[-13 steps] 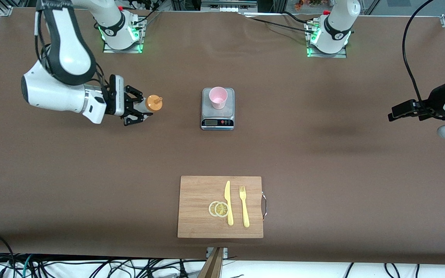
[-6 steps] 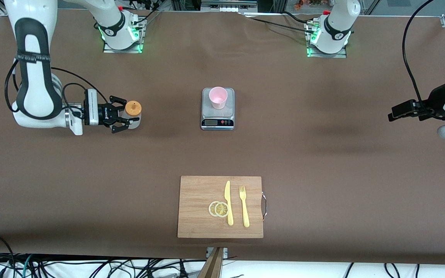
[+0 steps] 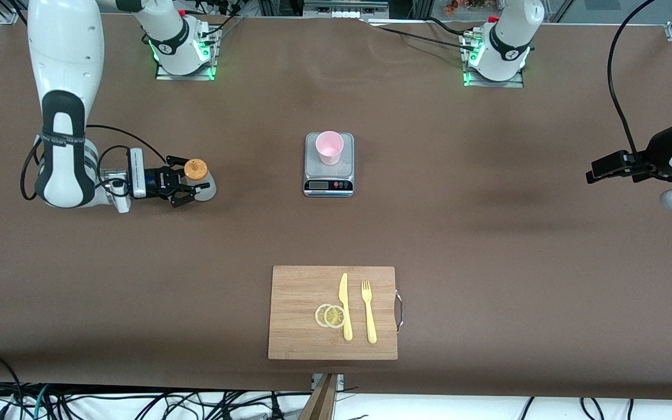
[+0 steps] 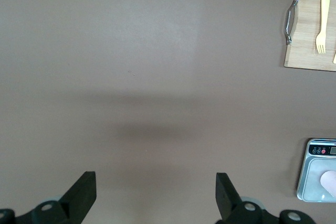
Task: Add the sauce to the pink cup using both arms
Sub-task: 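Carry the bottle back and set it down with the right gripper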
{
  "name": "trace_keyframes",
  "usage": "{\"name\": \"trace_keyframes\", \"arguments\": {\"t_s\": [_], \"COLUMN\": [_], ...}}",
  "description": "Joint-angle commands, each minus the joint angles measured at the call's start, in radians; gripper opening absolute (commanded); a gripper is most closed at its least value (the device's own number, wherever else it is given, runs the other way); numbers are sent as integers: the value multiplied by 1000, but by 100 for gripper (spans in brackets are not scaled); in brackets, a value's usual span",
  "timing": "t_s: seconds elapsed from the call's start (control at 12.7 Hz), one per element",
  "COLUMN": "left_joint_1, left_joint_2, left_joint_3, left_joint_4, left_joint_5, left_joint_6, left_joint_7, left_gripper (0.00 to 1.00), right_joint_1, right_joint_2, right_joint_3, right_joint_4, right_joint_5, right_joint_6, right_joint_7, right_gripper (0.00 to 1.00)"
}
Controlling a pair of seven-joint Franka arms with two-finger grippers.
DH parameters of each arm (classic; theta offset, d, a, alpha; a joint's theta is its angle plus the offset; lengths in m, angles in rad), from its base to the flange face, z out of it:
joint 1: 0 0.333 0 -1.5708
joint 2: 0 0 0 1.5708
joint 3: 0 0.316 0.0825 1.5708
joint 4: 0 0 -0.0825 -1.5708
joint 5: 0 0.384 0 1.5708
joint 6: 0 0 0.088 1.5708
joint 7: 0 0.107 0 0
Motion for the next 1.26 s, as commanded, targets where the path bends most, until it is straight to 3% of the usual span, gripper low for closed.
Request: {"name": "trace_keyframes", "arguments": {"t_s": [0.0,0.24,0.32,0.39,0.95,1.18], "left_joint_1": [-6,-6,-6,-6,-6,-6], "left_joint_2": [11,11,11,11,11,11], "left_joint_3": [2,2,2,2,2,2], "left_joint_4": [30,30,30,30,30,30], "left_joint_5": [26,26,26,26,26,26], "left_joint_6": [-23,-23,-23,-23,-23,-23], "left_joint_7": [19,19,19,19,18,19], "left_gripper": [100,100,100,100,100,100], "right_joint_1": [-113,-199,-204,-205,-264,-320], "right_joint_2": [51,78,81,81,71,71], "right_joint_3": [98,186,184,184,175,163], "right_joint_4": [49,78,91,92,172,255], "right_joint_5": [17,14,6,3,-89,-147], "right_joint_6": [-45,-47,-59,-62,-122,-146], "right_joint_7": [-73,-118,-112,-107,-43,47], "right_gripper": [18,20,42,99,100,100]}}
